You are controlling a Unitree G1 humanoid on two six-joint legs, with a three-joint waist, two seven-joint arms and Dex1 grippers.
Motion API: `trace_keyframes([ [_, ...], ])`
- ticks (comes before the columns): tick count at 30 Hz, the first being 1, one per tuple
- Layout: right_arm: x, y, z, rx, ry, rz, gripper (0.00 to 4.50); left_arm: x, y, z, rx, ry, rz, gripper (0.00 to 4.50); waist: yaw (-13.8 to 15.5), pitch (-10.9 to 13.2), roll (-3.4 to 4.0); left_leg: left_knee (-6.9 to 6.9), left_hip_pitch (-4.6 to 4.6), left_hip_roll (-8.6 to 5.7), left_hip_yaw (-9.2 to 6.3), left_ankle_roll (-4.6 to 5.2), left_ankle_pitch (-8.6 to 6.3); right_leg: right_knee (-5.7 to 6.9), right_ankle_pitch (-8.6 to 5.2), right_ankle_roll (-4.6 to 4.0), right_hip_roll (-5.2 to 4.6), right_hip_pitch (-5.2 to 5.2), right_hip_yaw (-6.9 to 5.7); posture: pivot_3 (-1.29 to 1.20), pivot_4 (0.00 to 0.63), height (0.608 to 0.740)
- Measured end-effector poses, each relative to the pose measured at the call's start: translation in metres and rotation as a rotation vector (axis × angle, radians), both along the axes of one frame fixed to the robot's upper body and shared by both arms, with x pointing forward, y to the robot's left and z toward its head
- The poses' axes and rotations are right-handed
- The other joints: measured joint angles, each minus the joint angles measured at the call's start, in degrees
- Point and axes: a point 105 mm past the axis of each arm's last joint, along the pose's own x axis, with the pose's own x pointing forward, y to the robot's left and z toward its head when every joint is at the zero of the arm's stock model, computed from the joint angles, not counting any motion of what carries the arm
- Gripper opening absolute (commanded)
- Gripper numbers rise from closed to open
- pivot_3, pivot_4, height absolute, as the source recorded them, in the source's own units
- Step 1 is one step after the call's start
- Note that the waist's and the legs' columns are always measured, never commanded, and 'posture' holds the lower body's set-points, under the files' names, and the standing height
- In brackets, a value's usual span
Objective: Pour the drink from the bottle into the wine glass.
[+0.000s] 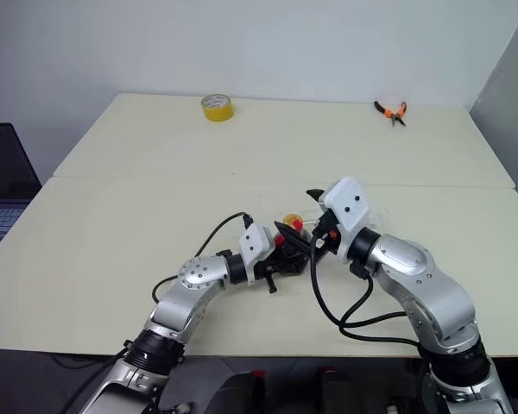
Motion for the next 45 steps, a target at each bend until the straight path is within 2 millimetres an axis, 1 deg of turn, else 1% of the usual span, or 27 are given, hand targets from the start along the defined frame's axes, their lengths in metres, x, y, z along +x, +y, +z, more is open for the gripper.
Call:
trace_keyframes([
  [2, -0.002, -0.004, -0.001, 0.000, 0.004, -0.001, 4.50, 0.000, 0.000, 0.000, 0.000, 0.001, 0.000, 0.67, 0.00, 0.00, 0.00, 0.00, -0.01, 0.00, -0.01, 0.00, 0.00, -0.01, 0.00, 0.00, 0.00, 0.00, -0.01, 0.00, 0.150, 0.740],
  [5, -0.008, -0.015, -0.003, 0.001, 0.022, 0.004, 4.50, 0.000, -0.001, 0.000, 0.000, 0.001, 0.000, 0.67, 0.01, 0.00, 0.00, 0.00, -0.01, 0.00, 0.00, 0.01, 0.00, -0.02, 0.00, 0.00, 0.00, 0.02, 0.00, 0.00, 0.150, 0.740],
  [7, -0.012, -0.025, -0.005, 0.005, 0.048, -0.004, 4.50, 0.001, 0.000, 0.000, 0.000, 0.000, 0.004, 0.67, 0.03, 0.00, 0.00, 0.00, 0.00, 0.00, -0.01, 0.01, 0.00, 0.00, 0.00, 0.00, 0.00, 0.02, 0.00, 0.00, 0.150, 0.740],
  [9, -0.012, -0.039, -0.005, 0.014, 0.074, -0.036, 4.50, 0.001, 0.001, 0.000, 0.002, -0.001, 0.006, 0.67, 0.06, 0.00, 0.00, 0.00, 0.01, 0.00, 0.00, 0.01, 0.00, 0.01, 0.00, 0.00, 0.00, 0.02, 0.00, 0.00, 0.150, 0.740],
  [11, -0.015, -0.046, -0.004, 0.029, 0.098, -0.037, 4.50, 0.001, 0.002, 0.000, 0.004, -0.002, 0.007, 0.67, 0.05, 0.00, 0.00, -0.02, 0.02, 0.01, 0.00, 0.01, 0.00, 0.01, 0.00, 0.00, 0.02, 0.02, 0.00, 0.00, 0.150, 0.740],
  [15, -0.032, -0.037, -0.005, 0.015, 0.143, 0.070, 4.50, 0.001, 0.002, 0.000, 0.005, -0.002, 0.005, 0.67, -0.01, 0.00, 0.01, -0.02, 0.02, 0.01, 0.00, 0.01, -0.01, 0.01, 0.00, 0.00, 0.02, 0.02, 0.00, 0.00, 0.150, 0.740],
  [17, -0.036, -0.029, -0.003, 0.015, 0.136, 0.104, 4.50, 0.001, 0.003, 0.000, 0.006, -0.002, 0.005, 0.67, -0.07, 0.00, 0.01, -0.01, 0.03, 0.01, 0.00, 0.01, -0.01, 0.01, 0.00, 0.00, 0.02, 0.03, 0.01, 0.00, 0.150, 0.740],
  [20, -0.030, -0.011, 0.007, 0.044, 0.084, 0.120, 4.50, 0.001, 0.002, 0.000, 0.006, -0.002, 0.002, 0.67, -0.25, 0.00, 0.01, -0.02, 0.03, 0.01, -0.02, 0.01, -0.01, 0.04, 0.00, 0.00, 0.04, 0.01, -0.01, 0.00, 0.150, 0.740],
  [21, -0.027, -0.008, 0.009, 0.048, 0.069, 0.110, 4.50, 0.001, 0.002, 0.000, 0.005, -0.002, 0.000, 0.67, -0.28, 0.00, 0.01, -0.02, 0.03, 0.00, -0.02, 0.01, -0.01, 0.03, 0.00, 0.00, 0.03, 0.02, -0.01, 0.00, 0.150, 0.740],
  [23, -0.017, -0.006, 0.008, 0.037, 0.053, 0.072, 4.50, 0.000, 0.001, 0.000, 0.006, -0.001, -0.006, 0.67, -0.32, 0.00, 0.01, -0.01, 0.00, -0.02, 0.00, 0.01, 0.00, -0.02, 0.00, 0.00, 0.01, 0.02, 0.01, 0.00, 0.150, 0.740],
  [27, -0.010, -0.005, 0.001, 0.020, 0.056, 0.036, 4.50, 0.000, 0.001, 0.000, 0.006, -0.001, -0.011, 0.67, -0.25, 0.00, 0.01, -0.01, -0.02, -0.03, 0.00, 0.00, 0.00, -0.05, 0.00, 0.00, 0.00, 0.01, 0.01, 0.00, 0.150, 0.740],
  [30, -0.006, -0.006, -0.002, 0.005, 0.054, 0.017, 4.50, 0.000, 0.001, 0.000, 0.006, -0.001, -0.011, 0.67, -0.25, 0.00, 0.01, 0.00, 0.00, -0.02, -0.01, 0.01, 0.00, -0.01, 0.00, 0.00, 0.00, 0.01, 0.00, 0.00, 0.150, 0.740],
  [35, -0.006, -0.008, -0.002, 0.005, 0.049, 0.009, 4.50, 0.000, 0.001, 0.000, 0.006, -0.001, -0.010, 0.66, -0.24, 0.00, 0.01, 0.00, 0.00, -0.02, -0.01, 0.01, 0.00, 0.00, 0.00, 0.00, 0.00, 0.01, 0.00, 0.00, 0.150, 0.740],
  [39, -0.011, -0.018, -0.003, 0.024, 0.074, 0.008, 4.50, 0.000, 0.000, 0.000, 0.005, 0.000, -0.012, 0.66, -0.02, 0.00, 0.01, 0.01, -0.01, -0.02, 0.00, 0.01, 0.00, 0.00, 0.00, 0.00, 0.00, 0.01, 0.01, 0.00, 0.150, 0.740],
  [41, -0.014, -0.026, -0.003, 0.026, 0.091, -0.003, 4.50, 0.001, 0.000, 0.000, 0.005, 0.001, -0.010, 0.66, 0.01, 0.00, 0.01, 0.01, -0.01, -0.01, -0.01, 0.01, 0.00, 0.01, 0.00, 0.00, 0.00, 0.02, -0.01, 0.00, 0.150, 0.740],
  [43, -0.013, -0.034, -0.001, 0.032, 0.093, -0.026, 4.50, 0.001, 0.001, 0.000, 0.006, 0.000, -0.010, 0.66, 0.02, 0.00, 0.01, 0.00, 0.00, -0.02, -0.01, 0.01, 0.00, 0.01, 0.00, 0.00, 0.00, 0.02, 0.00, 0.00, 0.150, 0.740],
  [45, -0.017, -0.038, 0.000, 0.039, 0.112, -0.013, 4.50, 0.001, 0.001, 0.000, 0.006, 0.000, -0.010, 0.66, 0.04, 0.00, 0.01, -0.01, 0.00, -0.01, -0.01, 0.01, -0.01, 0.01, 0.00, 0.00, 0.00, 0.01, -0.01, 0.00, 0.150, 0.740],
])
